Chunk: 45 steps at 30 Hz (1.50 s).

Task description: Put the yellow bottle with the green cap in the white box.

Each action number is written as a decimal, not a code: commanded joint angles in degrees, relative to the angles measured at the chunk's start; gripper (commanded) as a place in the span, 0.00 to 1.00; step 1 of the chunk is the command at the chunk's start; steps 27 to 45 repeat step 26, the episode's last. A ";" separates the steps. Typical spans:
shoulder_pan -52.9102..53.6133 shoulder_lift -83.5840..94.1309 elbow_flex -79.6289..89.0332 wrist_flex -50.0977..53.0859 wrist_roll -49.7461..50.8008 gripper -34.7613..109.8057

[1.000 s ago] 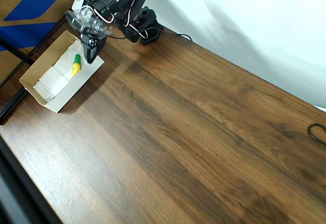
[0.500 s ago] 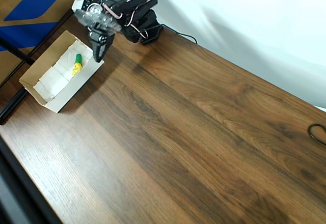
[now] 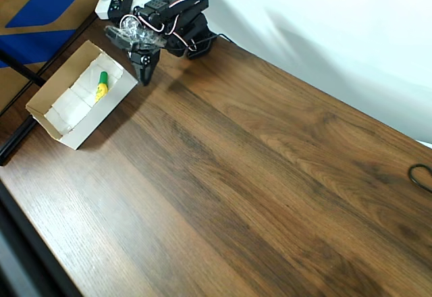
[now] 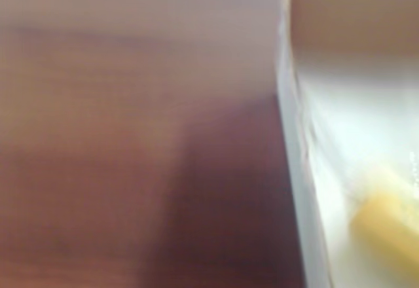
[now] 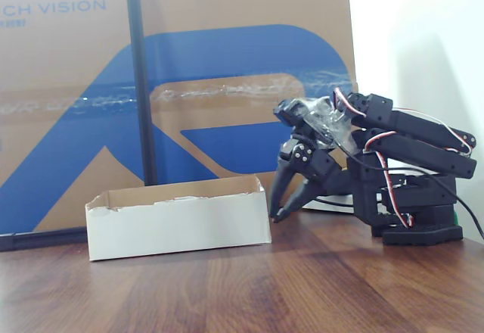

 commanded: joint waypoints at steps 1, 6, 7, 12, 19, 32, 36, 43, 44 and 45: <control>-1.58 2.11 0.18 6.15 -3.34 0.24; -4.48 2.20 0.18 13.89 -4.75 0.24; -3.87 2.20 0.18 13.80 -3.69 0.24; -3.69 2.20 0.18 13.80 -2.02 0.24; -4.31 2.20 0.18 13.71 4.04 0.24; -4.13 2.11 0.18 13.71 4.31 0.24; -4.13 2.11 0.18 13.71 4.31 0.24; -4.13 2.11 0.18 13.71 4.31 0.24; -4.13 2.11 0.18 13.71 4.31 0.24; -4.13 2.11 0.18 13.71 4.31 0.24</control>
